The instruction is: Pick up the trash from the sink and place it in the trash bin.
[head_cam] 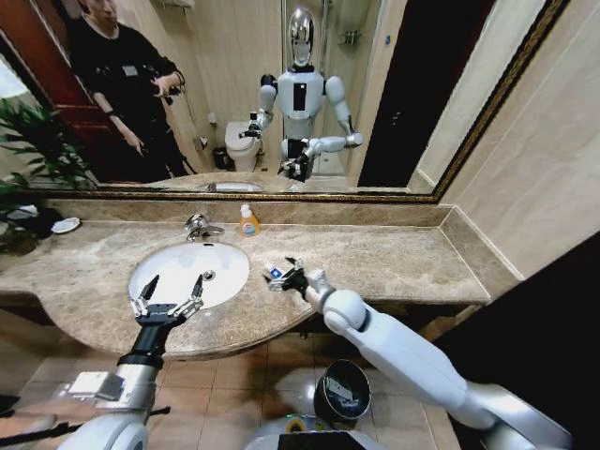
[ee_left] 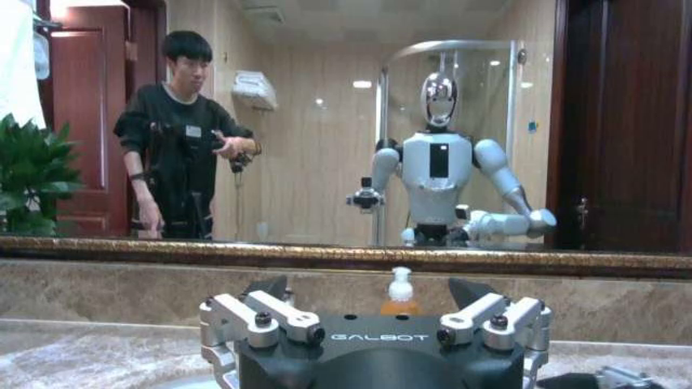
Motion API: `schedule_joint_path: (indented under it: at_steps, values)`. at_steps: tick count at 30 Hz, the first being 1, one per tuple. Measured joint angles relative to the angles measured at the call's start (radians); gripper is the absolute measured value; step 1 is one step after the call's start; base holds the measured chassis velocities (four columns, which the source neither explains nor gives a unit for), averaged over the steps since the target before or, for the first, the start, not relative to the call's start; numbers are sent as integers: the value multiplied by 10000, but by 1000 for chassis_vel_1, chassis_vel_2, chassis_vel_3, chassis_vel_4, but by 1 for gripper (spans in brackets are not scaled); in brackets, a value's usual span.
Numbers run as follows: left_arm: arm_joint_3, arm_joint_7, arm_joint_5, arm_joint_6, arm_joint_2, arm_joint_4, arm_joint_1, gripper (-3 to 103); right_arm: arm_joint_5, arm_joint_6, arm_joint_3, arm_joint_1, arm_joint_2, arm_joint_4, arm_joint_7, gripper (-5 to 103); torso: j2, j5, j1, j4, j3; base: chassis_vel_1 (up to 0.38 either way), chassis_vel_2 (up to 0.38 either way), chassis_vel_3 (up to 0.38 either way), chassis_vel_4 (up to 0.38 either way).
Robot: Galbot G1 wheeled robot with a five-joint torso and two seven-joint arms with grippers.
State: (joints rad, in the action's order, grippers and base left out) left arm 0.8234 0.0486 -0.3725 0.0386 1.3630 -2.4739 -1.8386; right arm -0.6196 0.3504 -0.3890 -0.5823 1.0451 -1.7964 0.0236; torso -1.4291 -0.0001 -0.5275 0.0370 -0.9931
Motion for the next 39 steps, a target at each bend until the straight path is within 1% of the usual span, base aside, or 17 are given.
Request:
schedule_joint_path:
  at_steps: [1, 2, 4, 7, 9, 10, 11, 12, 13, 19, 28, 29, 32, 34, 37, 38, 39]
  values:
    - [0, 0, 0, 0, 0, 0, 0, 100, 0, 0, 0, 0, 0, 0, 0, 99, 0, 0, 0, 0, 0, 0, 0, 0, 0]
    - [0, 1, 0, 0, 0, 0, 0, 100, 43, -640, -157, 396, -58, 557, 1320, 100, 0, -1, 0, -2, 0, 0, 0, 0, 0]
    - [0, 1, 0, 0, 0, 0, 0, 100, 45, -1105, -292, 792, -64, 1016, 2428, 100, 1, 0, -2, -2, -1, 0, 0, 0, 0]
    - [0, 1, 0, 0, 0, 0, 0, 100, 33, -1134, -467, 1078, 3, 1165, 2799, 100, 0, -1, -2, -2, 0, 0, 0, 0, 0]
    - [0, 1, 0, 0, 0, 0, 1, 100, 34, -975, -605, 1153, 81, 1166, 2664, 100, 0, -1, -1, -2, 0, 0, 0, 0, 0]
    - [0, 1, 0, 0, 0, 0, 1, 100, 9, -652, -791, 1202, 197, 1140, 2134, 100, 0, -1, -1, -2, 0, 0, 0, 0, 0]
    - [0, 1, 0, 0, 0, 0, 1, 100, -132, 4, -1079, 1252, 432, 1126, 843, 100, 0, -2, 0, -2, 0, 0, 0, 0, 0]
    - [0, 2, 0, 0, 0, 0, 1, 100, -223, 240, -1153, 1273, 548, 1173, 354, 100, 0, -1, 0, -1, 0, 0, 0, 0, 0]
    - [0, 2, 0, 0, 0, 0, 1, 100, -223, 240, -1153, 1273, 548, 1173, 354, 100, 0, -1, 0, -1, 0, 0, 0, 0, 0]
    - [0, 1, 0, 0, 0, 0, 0, 100, -323, 511, -943, 1437, 929, 1814, -834, 100, 0, -2, 0, -1, 0, 0, 0, 0, 0]
    - [0, 1, 0, 0, 0, 0, 0, 100, -401, 844, -821, 1547, 825, 1959, -1044, 100, 0, 0, -1, -2, 0, 0, 0, 0, 0]
    - [0, 1, 0, 0, 0, 0, 1, 100, -469, 946, -823, 1530, 825, 1968, -1045, 103, 0, 1, 0, -2, 0, 0, 0, 0, 0]
    - [-1, 1, 0, 0, 0, 0, 0, 100, -518, 1049, -839, 1617, 856, 2193, -1055, 93, 0, 1, 0, -2, 0, 0, 0, 0, 0]
    - [0, 1, 0, 0, 0, 0, 0, 100, -516, 1054, -851, 1665, 854, 2263, -1051, 93, 0, 1, 0, -2, 0, 0, 0, 0, 0]
    - [-1, 1, 0, 0, 0, 0, 0, 100, -460, 1064, -880, 1769, 813, 2424, -970, 77, 0, 1, -1, -2, 0, 0, 0, 0, 0]
    - [-1, 1, 0, 0, 0, 0, 0, 100, -460, 1064, -880, 1769, 813, 2424, -970, 77, 0, 1, -1, -2, 0, 0, 0, 0, 0]
    - [0, 1, 0, 0, 0, 0, 0, 100, -433, 1063, -898, 1786, 794, 2450, -947, 71, 0, 1, -1, -2, 0, 0, 0, 0, 0]
